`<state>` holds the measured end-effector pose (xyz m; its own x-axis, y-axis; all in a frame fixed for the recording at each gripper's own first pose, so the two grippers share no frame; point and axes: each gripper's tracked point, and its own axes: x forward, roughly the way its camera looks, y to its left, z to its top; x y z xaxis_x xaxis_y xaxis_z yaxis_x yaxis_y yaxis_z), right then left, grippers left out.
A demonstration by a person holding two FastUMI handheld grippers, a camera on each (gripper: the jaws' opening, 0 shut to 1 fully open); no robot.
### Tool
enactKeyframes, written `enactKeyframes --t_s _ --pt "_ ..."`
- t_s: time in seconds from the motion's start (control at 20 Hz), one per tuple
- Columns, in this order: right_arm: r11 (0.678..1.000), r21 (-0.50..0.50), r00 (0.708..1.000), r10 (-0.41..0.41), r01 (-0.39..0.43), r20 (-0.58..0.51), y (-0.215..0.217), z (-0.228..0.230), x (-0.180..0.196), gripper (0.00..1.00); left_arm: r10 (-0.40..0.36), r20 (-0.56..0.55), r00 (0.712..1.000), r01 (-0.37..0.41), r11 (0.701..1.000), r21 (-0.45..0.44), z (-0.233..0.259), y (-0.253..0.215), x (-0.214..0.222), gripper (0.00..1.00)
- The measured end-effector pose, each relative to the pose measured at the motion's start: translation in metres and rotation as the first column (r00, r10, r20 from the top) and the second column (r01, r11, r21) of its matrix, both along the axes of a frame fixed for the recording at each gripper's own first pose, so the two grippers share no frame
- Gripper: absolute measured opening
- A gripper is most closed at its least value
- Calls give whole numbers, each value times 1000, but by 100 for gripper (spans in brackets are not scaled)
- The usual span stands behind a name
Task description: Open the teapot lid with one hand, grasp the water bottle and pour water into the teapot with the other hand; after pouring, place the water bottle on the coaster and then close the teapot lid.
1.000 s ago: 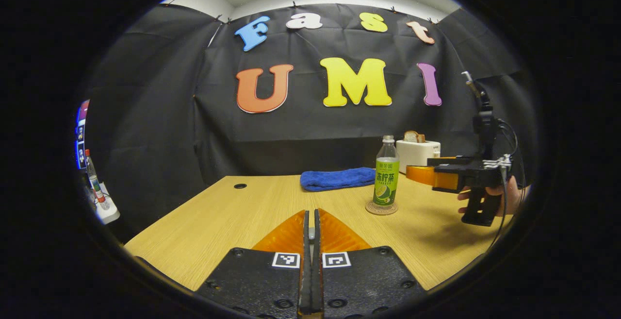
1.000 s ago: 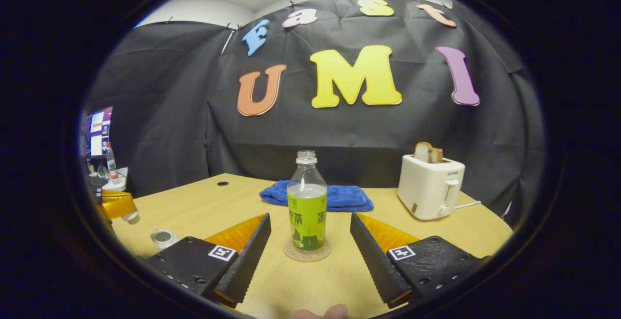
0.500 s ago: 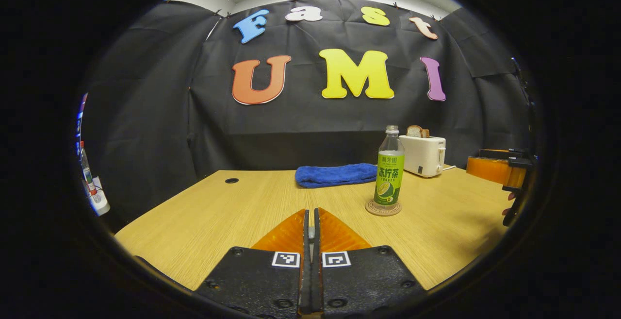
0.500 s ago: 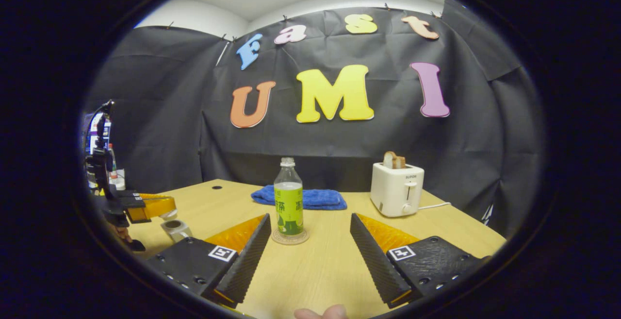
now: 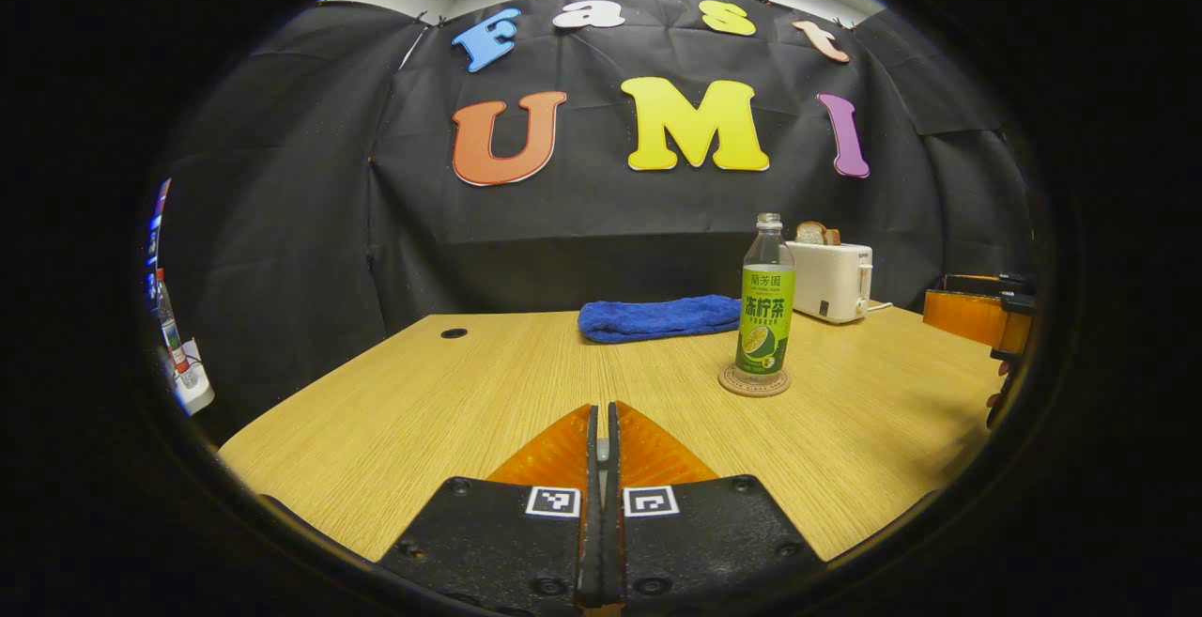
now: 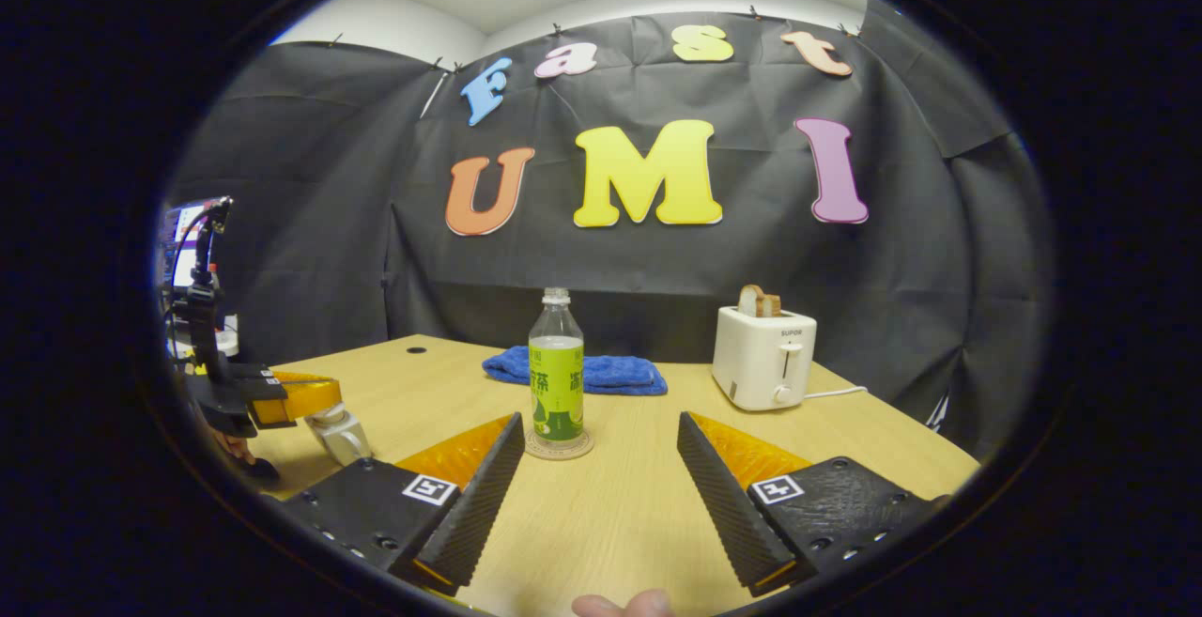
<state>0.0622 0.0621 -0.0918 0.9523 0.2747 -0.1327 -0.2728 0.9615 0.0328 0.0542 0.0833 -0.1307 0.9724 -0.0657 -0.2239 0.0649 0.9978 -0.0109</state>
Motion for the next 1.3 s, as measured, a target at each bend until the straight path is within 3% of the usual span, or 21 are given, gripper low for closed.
enactKeyframes --t_s 0.4,0.5,0.65,0.7,0.95,1.0,1.15,1.3 --pt "1000 18 999 -25 25 22 -9 6 -3 98 39 -8 999 -39 999 17 2 4 -3 8" --pt "999 17 998 -42 41 36 -14 7 -4 98 70 14 997 -70 997 26 18 9 -7 36" --pt "997 26 996 -70 69 50 -23 10 -7 97 117 63 991 -117 993 -6 52 11 -17 95" --pt "996 31 995 -82 80 55 -27 12 -9 97 131 79 988 -130 991 -14 65 11 -21 100" --pt "992 34 987 -125 123 98 -45 39 -21 96 125 170 977 -127 992 -1 114 -18 -36 100" --pt "992 36 986 -128 125 107 -24 51 -20 96 125 175 977 -130 991 17 118 -24 -41 100" --pt "990 19 980 -140 138 144 -32 65 -34 98 115 190 975 -126 991 47 127 -45 -57 100" --pt "990 18 977 -140 139 161 -36 67 -50 98 120 192 974 -124 992 9 129 -66 -71 100"
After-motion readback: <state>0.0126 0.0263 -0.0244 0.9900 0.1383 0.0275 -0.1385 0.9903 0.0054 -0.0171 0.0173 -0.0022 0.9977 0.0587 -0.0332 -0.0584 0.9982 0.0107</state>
